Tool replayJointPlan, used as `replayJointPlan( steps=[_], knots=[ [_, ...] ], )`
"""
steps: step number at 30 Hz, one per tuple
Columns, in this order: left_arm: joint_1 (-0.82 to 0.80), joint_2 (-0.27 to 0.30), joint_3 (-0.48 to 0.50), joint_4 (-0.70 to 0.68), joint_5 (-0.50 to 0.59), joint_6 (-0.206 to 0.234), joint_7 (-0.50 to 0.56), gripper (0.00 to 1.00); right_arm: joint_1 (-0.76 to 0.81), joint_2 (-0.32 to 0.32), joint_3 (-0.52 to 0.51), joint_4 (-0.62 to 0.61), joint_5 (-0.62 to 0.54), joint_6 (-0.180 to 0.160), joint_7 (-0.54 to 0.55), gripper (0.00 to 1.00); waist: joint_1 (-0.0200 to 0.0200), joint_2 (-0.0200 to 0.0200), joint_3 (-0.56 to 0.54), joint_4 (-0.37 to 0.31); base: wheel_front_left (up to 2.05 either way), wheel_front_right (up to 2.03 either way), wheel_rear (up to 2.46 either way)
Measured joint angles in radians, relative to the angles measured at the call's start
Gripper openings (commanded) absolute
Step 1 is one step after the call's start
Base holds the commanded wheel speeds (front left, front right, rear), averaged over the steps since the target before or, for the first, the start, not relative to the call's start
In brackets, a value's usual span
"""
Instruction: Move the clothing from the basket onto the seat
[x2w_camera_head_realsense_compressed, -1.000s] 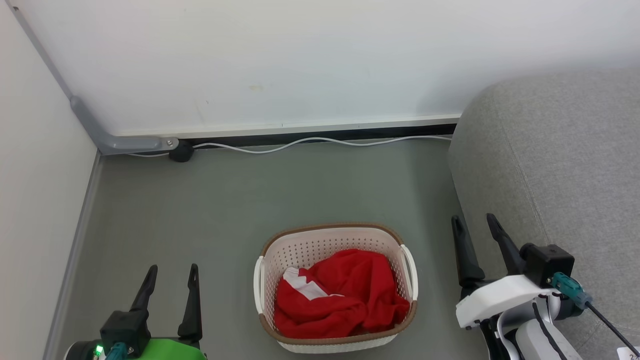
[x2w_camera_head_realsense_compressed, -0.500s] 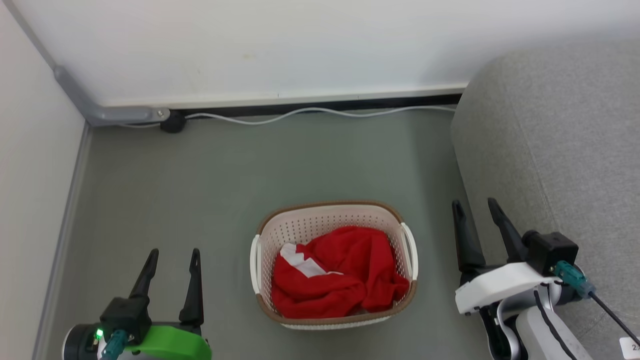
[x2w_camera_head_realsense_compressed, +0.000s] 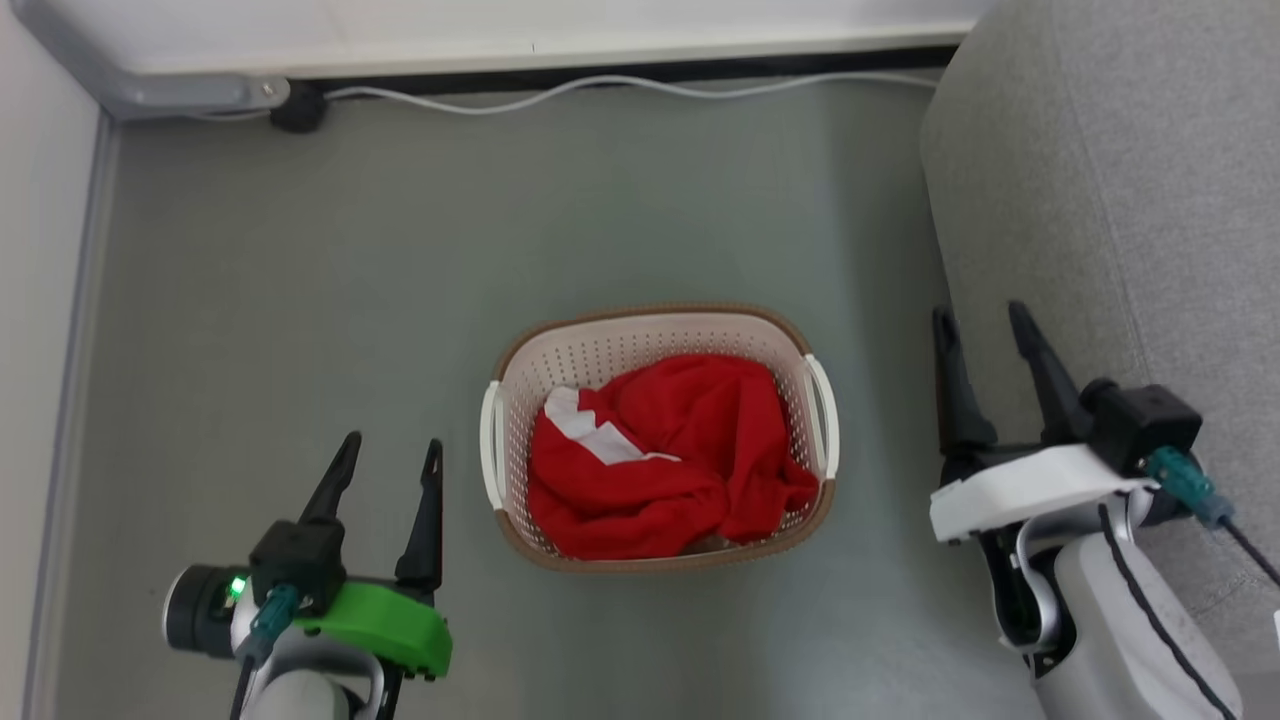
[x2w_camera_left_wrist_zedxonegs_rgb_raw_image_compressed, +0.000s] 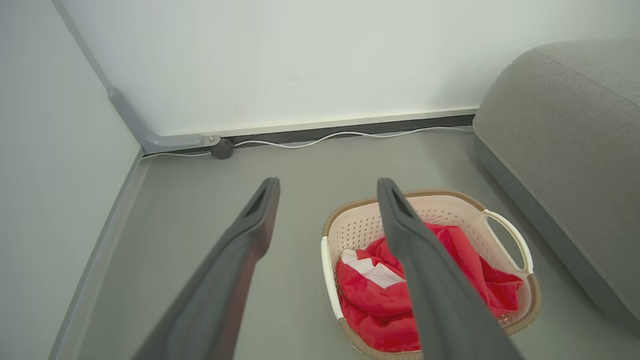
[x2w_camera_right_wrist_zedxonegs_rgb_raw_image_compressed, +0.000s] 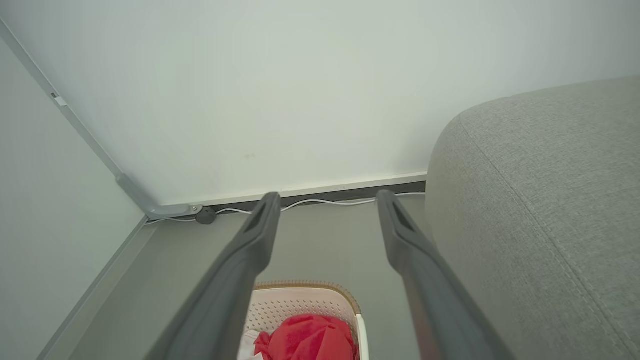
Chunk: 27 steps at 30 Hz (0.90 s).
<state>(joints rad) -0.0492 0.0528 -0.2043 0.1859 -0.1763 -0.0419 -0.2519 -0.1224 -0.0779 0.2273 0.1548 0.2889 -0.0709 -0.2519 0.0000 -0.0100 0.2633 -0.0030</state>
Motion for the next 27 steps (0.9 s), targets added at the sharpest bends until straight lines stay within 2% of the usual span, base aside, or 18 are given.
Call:
replayJointPlan(
  steps=[27],
  knots=[
    [-0.395,-0.009,-0.199,0.237,0.088,-0.065,0.027,1.00,-0.374,-0.001,-0.078,-0.094,0.000,0.000,-0.003,1.00,0.0001,0.0000,0.396,-0.073,0.00,0.00,0.00]
  ],
)
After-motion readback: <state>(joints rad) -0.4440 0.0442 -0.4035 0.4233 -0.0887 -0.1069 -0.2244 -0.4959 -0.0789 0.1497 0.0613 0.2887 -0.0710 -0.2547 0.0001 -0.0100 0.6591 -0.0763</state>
